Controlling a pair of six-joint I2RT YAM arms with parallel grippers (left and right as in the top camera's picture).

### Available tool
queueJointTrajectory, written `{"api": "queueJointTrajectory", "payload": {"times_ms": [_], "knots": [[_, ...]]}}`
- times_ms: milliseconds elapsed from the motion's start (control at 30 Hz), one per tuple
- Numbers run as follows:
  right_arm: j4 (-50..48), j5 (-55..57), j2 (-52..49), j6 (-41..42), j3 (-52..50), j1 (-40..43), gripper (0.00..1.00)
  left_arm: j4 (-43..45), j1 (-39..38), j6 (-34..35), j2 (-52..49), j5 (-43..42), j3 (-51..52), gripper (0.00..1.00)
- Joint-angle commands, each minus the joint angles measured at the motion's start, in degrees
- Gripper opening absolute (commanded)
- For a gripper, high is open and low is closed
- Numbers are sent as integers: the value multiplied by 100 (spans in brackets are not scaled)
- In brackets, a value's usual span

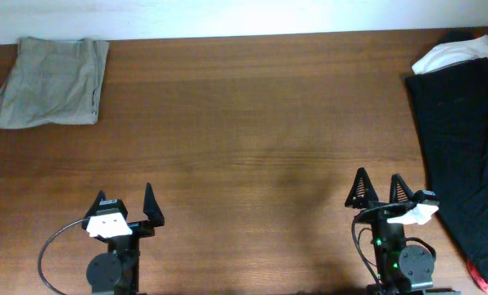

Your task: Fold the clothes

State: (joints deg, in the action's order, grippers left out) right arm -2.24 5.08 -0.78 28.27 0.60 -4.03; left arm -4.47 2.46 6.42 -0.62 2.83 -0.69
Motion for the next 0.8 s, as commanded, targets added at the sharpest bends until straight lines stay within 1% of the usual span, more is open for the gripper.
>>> {"api": "queueJointTrajectory", "payload": {"times_ms": [0, 767], "knots": [[590, 157, 59, -35, -28, -57, 99, -13, 33, -92, 33, -24, 17, 99], [634, 155, 57, -96, -28, -57, 99, -13, 33, -92, 0, -24, 17, 99]]}}
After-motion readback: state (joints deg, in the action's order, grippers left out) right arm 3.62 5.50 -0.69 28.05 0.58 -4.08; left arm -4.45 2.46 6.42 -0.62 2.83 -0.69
